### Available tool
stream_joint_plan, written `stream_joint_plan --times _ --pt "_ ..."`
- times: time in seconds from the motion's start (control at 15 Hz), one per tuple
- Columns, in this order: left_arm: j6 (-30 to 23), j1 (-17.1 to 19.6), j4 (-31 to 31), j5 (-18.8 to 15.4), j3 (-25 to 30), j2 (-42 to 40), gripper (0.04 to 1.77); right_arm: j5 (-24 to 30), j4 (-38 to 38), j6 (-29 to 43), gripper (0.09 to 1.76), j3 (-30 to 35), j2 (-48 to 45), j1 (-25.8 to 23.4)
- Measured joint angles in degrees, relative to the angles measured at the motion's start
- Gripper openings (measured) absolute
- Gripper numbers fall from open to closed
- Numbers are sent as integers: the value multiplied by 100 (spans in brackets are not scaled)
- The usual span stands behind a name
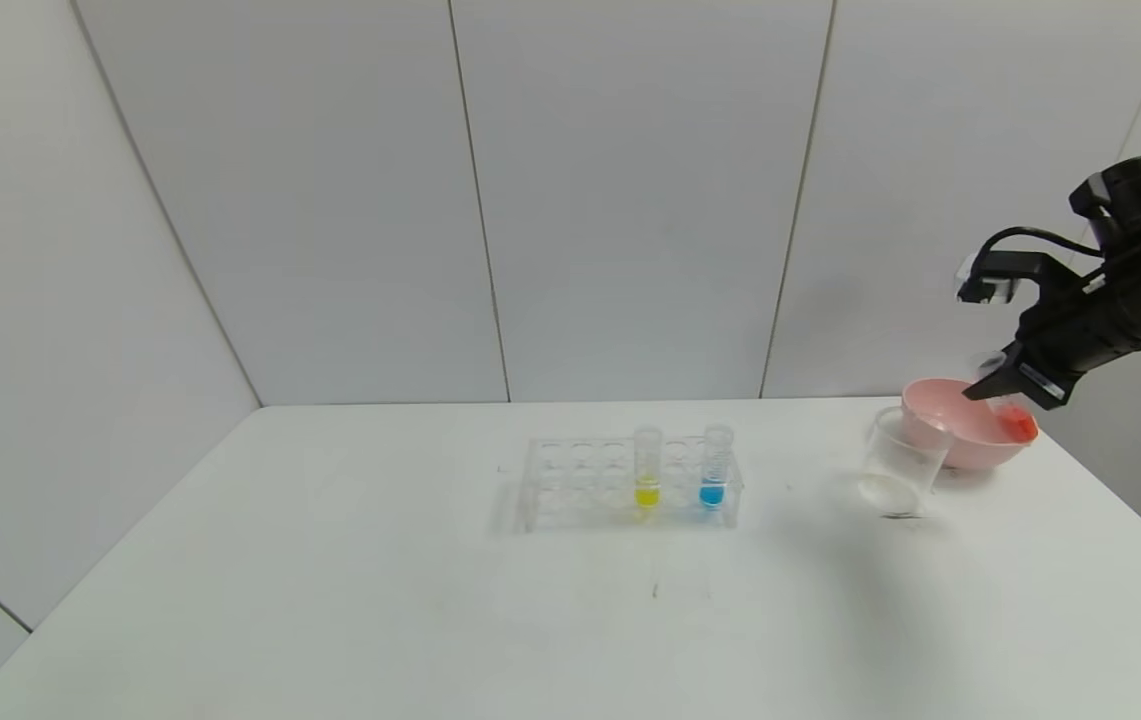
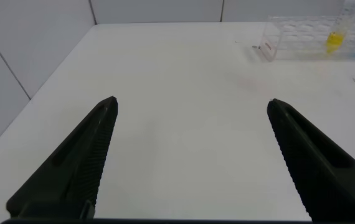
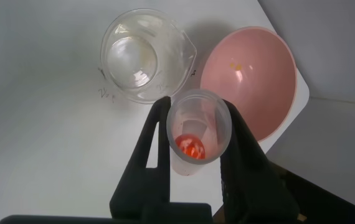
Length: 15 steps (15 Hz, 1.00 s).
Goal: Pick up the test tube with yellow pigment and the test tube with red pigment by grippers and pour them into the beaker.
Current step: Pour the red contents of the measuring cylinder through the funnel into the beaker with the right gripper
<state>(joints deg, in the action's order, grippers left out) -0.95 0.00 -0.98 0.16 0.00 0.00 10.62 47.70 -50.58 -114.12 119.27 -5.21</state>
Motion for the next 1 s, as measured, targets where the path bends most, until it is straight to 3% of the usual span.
stream_joint_plan --times 0.73,1.0 --pt "0 0 0 0 0 0 172 -1324 50 -530 52 -49 206 323" --pt "0 0 0 0 0 0 172 -1488 71 -688 52 -49 219 457"
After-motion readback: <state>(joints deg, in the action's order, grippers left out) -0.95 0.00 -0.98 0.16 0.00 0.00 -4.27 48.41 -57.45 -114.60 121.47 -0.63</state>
